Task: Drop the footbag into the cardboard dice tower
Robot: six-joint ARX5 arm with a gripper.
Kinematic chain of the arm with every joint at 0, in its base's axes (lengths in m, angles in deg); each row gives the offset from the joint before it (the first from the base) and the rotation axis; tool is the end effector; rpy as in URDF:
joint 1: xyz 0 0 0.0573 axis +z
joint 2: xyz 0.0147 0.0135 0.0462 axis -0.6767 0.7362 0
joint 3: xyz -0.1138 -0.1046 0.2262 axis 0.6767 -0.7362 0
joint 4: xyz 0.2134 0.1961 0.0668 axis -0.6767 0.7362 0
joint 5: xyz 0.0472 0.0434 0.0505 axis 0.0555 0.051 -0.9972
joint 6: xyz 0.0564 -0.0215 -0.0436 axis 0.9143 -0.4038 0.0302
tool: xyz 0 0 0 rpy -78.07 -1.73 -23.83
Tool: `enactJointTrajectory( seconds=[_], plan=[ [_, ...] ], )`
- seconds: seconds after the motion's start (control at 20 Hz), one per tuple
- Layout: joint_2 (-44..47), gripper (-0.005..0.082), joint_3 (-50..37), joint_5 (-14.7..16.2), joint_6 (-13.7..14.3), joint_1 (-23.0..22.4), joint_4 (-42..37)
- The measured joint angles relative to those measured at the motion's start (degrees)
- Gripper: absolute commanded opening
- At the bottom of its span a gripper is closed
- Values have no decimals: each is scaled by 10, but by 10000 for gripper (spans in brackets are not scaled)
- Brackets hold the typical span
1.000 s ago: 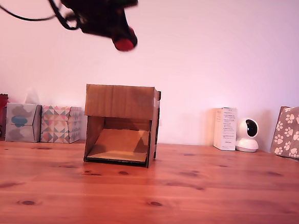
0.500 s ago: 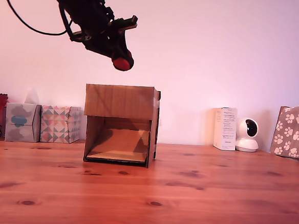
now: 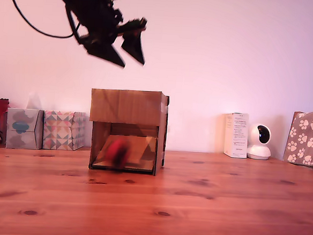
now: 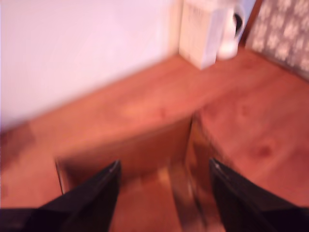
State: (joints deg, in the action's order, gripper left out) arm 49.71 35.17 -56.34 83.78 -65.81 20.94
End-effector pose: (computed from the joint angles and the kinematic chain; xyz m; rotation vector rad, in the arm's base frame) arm 0.4531 -0.2056 0.2945 0.0923 0.5392 -0.5740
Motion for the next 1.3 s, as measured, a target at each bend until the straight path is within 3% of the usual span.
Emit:
enactJointTrajectory(
  seconds=[0.1, 0.3, 0.6, 0.9, 1.3],
  plan=[
    [-2, -3, 0, 2, 0, 0, 50],
    [-43, -20, 0, 8, 6, -11, 135],
    [-107, -20, -1, 31, 13, -29, 142],
    [-148, -20, -174, 34, 1, -28, 41],
    [-322, -20, -413, 18, -32, -28, -169]
  ],
)
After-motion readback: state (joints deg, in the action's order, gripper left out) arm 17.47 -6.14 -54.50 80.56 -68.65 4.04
